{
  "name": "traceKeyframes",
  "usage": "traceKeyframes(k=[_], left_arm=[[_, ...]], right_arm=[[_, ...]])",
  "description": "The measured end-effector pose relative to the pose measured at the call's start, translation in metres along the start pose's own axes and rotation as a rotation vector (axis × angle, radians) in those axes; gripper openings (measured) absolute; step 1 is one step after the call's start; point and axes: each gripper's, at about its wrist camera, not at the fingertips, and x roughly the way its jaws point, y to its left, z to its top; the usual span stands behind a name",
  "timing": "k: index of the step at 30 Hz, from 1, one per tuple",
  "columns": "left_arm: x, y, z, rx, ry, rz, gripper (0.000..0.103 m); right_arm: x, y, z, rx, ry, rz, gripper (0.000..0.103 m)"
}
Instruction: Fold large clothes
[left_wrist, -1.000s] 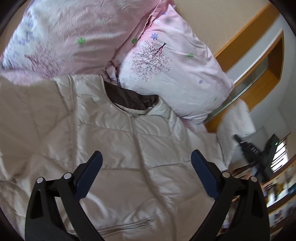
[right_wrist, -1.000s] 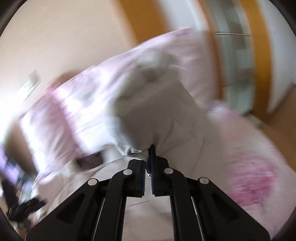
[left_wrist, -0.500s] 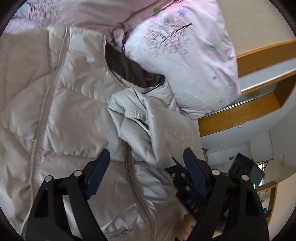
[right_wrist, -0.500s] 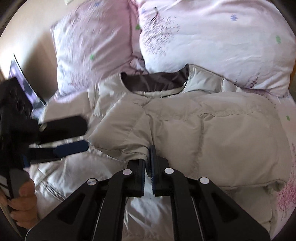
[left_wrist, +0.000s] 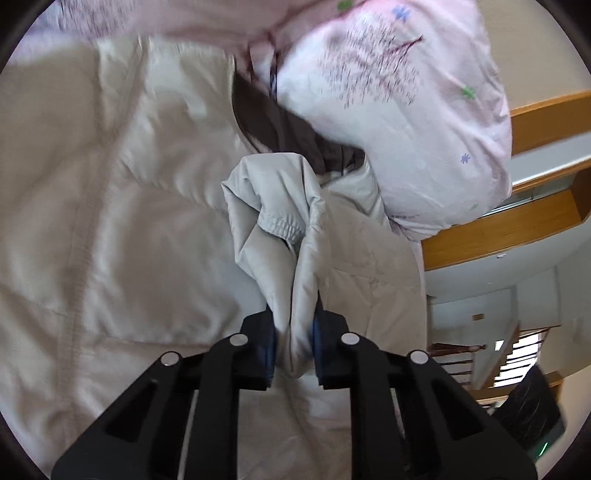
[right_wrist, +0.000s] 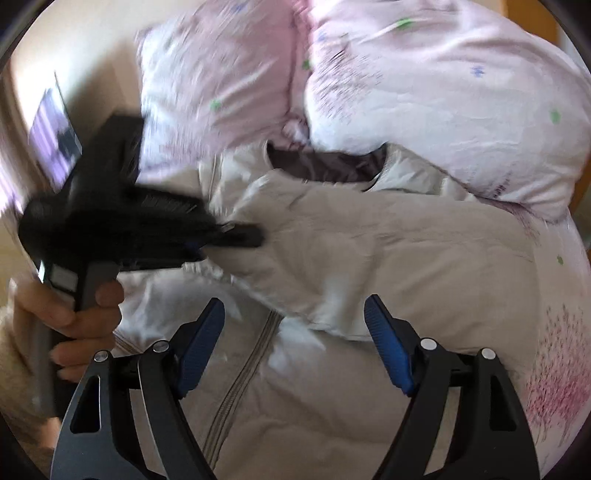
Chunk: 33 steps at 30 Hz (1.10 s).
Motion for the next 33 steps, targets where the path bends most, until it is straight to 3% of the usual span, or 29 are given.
traceKeyframes(k=[2,4,7,9,13,15,16,20,23,26,27,28,29,33], left_arm=[[-0.015,0.005,0.004,0.014,-0.034,0.031,0.016],[-0.029,0.017,0.006,0.023,-0.059,0.07,0.016],[-0.035,0.038,0.007,-0.012,-0.055,0.121,0.017],[-0.034,0.05,0.002,-0.032,-0.032,0.127,0.022],[-0.057,0.049,-0.009,0.023,-0.077,0.17,0.048],[-0.091,0.053,-0.018,0.049,-0.152,0.17,0.059],[-0.107,0.057,-0.024,0.055,-0.185,0.169,0.065],[-0.174,0.089,-0.056,0.029,-0.325,0.23,0.07],[-0.214,0.129,-0.081,-0.094,-0.396,0.253,0.07],[-0.242,0.163,-0.1,-0.205,-0.44,0.259,0.068],[-0.253,0.174,-0.107,-0.235,-0.462,0.263,0.067],[-0.265,0.189,-0.115,-0.28,-0.492,0.277,0.066],[-0.27,0.198,-0.118,-0.305,-0.505,0.283,0.065],[-0.29,0.24,-0.13,-0.453,-0.572,0.294,0.062]], right_arm=[[-0.01,-0.014,0.009,0.08,-0.039,0.032,0.072],[-0.007,-0.021,0.016,0.127,-0.039,0.063,0.057],[0.014,-0.019,0.023,0.18,0.014,0.109,0.039],[0.039,-0.006,0.028,0.19,0.074,0.131,0.035],[0.078,0.022,0.034,0.181,0.173,0.187,0.025],[0.092,0.04,0.036,0.156,0.204,0.198,0.024],[0.097,0.049,0.037,0.141,0.212,0.202,0.024],[0.124,0.08,0.038,0.077,0.28,0.182,0.024],[0.149,0.089,0.032,0.035,0.335,0.087,0.024],[0.144,0.087,0.034,0.044,0.338,0.097,0.025],[0.136,0.082,0.035,0.074,0.338,0.118,0.033],[0.127,0.077,0.036,0.101,0.332,0.13,0.048],[0.118,0.072,0.037,0.119,0.316,0.138,0.054],[0.071,0.057,0.035,0.143,0.236,0.177,0.064]])
